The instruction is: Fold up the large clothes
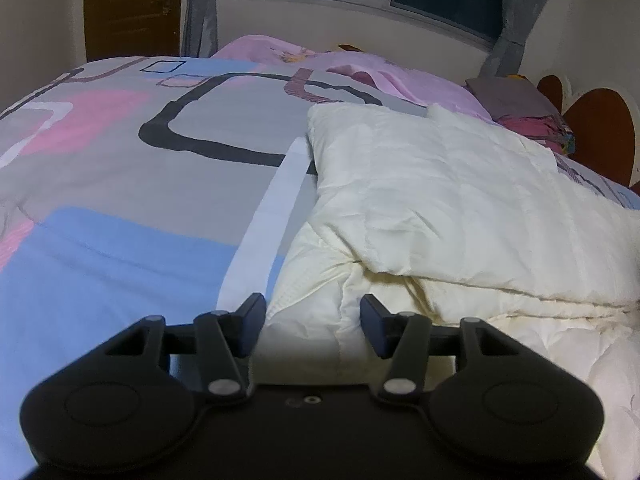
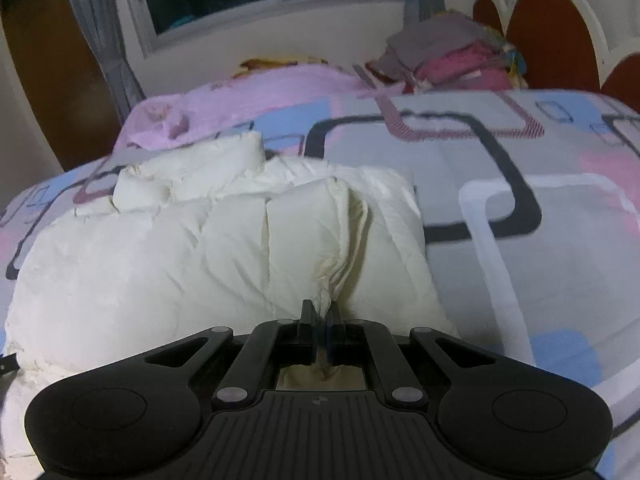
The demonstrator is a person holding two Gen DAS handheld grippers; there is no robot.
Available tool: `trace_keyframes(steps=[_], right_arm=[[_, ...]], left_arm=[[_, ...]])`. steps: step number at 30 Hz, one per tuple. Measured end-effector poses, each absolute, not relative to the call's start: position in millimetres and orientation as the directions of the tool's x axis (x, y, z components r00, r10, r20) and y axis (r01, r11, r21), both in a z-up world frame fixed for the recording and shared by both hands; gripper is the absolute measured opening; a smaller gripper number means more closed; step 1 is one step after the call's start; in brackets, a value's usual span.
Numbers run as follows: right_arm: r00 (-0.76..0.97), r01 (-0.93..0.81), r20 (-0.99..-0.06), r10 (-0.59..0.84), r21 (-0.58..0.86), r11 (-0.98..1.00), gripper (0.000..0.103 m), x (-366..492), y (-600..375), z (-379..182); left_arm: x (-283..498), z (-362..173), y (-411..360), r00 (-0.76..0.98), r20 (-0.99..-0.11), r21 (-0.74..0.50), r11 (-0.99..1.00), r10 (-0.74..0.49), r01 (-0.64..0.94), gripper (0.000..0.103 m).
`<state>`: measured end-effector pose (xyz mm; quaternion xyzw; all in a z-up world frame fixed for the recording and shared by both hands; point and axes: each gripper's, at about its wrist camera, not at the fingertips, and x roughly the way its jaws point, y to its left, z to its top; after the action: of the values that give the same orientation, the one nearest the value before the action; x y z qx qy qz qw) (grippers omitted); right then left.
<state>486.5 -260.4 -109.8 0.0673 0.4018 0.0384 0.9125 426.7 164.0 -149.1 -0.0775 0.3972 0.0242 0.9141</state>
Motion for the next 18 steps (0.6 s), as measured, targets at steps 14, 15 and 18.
trace_keyframes(steps=[14,15,18], right_arm=[[0.746,-0.062,-0.659,0.099,0.079,0.995,0.03,525,-249,-97],[0.732,-0.056,-0.675,0.092,0.075,0.996,0.03,535,-249,-105],[0.677,-0.075,-0.729,0.102,0.069,0.995,0.03,556,-250,-133]], left_arm=[[482,-97,116,0.791,-0.59,-0.163,0.983,-0.161,0.078,0.055],[494,-106,109,0.781,-0.605,-0.148,0.986,-0.156,0.081,0.055],[518,-142,104,0.735,-0.673,-0.082,0.996,-0.084,0.039,0.061]])
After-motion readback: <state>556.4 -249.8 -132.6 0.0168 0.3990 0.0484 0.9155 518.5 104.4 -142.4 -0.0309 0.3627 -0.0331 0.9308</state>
